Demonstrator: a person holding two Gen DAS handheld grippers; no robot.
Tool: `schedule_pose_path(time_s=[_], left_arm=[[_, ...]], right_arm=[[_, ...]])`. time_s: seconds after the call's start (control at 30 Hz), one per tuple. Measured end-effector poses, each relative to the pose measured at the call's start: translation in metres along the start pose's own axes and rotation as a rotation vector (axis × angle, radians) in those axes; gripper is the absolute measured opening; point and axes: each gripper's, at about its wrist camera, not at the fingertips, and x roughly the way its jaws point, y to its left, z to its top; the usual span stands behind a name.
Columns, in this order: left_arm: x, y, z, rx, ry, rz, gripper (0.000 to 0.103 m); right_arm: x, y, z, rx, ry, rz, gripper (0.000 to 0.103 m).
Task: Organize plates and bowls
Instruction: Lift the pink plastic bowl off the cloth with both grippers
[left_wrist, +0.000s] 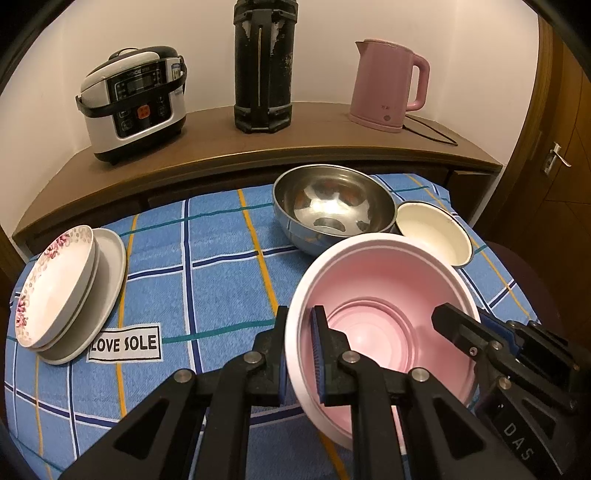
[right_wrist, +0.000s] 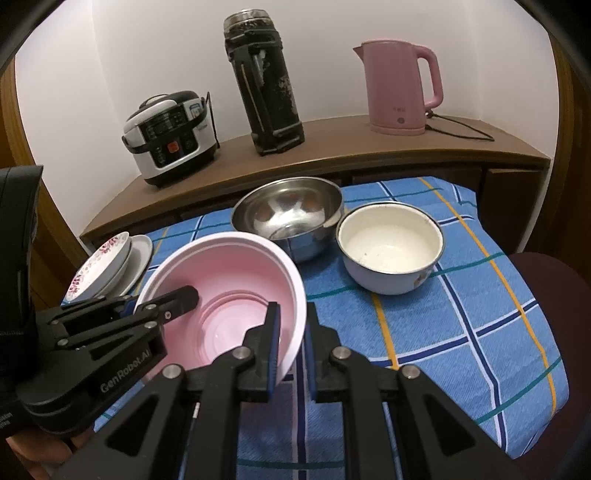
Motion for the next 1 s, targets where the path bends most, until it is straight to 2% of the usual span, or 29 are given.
schedule_pose_path(time_s=[1.0], left_arm=[[0.0061,0.0030,0.0028,-0.021,0.011,0.009,0.013]], right_arm=[[0.0083,0.0016,0.0001,-0.007,0.015,0.005,0.012]])
